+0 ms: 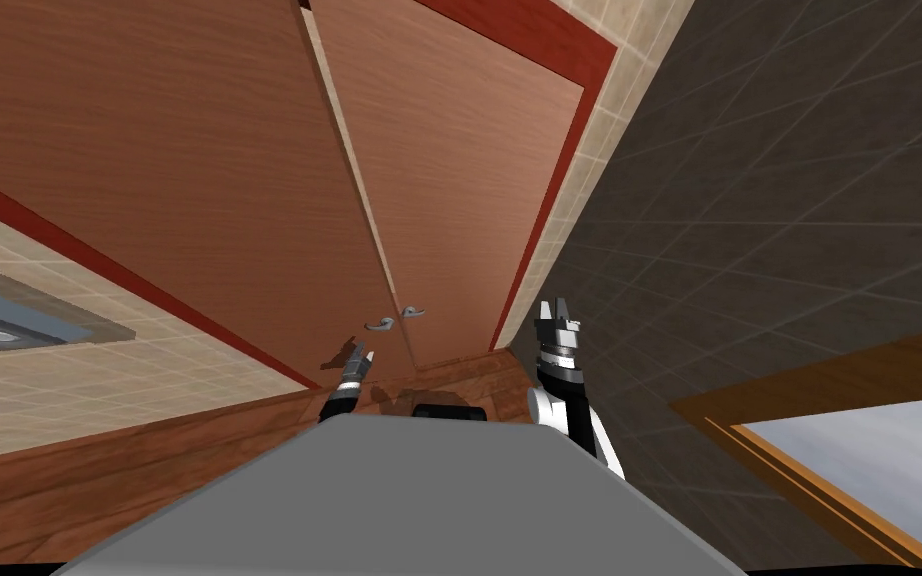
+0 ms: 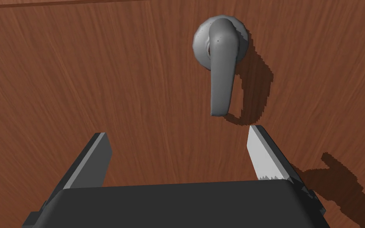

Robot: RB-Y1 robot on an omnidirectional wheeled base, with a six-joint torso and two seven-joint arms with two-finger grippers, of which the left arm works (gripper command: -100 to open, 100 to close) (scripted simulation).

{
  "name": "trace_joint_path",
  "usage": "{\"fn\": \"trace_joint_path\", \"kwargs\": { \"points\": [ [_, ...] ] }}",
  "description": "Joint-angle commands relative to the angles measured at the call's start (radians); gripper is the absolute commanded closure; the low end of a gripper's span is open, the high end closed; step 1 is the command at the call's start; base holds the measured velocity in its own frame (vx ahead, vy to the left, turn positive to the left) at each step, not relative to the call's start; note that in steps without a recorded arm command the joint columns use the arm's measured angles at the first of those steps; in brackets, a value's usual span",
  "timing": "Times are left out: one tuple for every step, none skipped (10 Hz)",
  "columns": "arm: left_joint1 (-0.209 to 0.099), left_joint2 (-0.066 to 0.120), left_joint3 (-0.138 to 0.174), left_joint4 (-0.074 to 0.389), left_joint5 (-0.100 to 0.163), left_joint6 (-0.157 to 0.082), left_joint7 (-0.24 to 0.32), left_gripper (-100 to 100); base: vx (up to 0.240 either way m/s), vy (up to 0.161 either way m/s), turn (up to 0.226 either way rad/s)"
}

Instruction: Pull the door open

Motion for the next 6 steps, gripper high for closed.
{"fn": "trace_joint_path", "kwargs": {
  "points": [
    [-0.003,0.002,0.003,0.032,0.002,-0.004,0.001,-100,0.156,0.063,-0.036],
    [-0.006,0.003,0.004,0.048,0.003,-0.006,0.001,-100,0.129,0.017,-0.021],
    [-0.013,0.007,0.008,0.084,0.006,-0.011,0.003,-100,0.150,-0.007,-0.048],
    [-0.017,0.010,0.010,0.106,0.007,-0.015,0.004,-100,0.179,0.038,-0.037],
    [-0.022,0.012,0.012,0.130,0.009,-0.018,0.005,-100,0.178,0.045,-0.033],
    [-0.020,0.013,0.011,0.115,0.008,-0.015,0.006,-100,0.076,0.016,-0.007]
  ]
}}
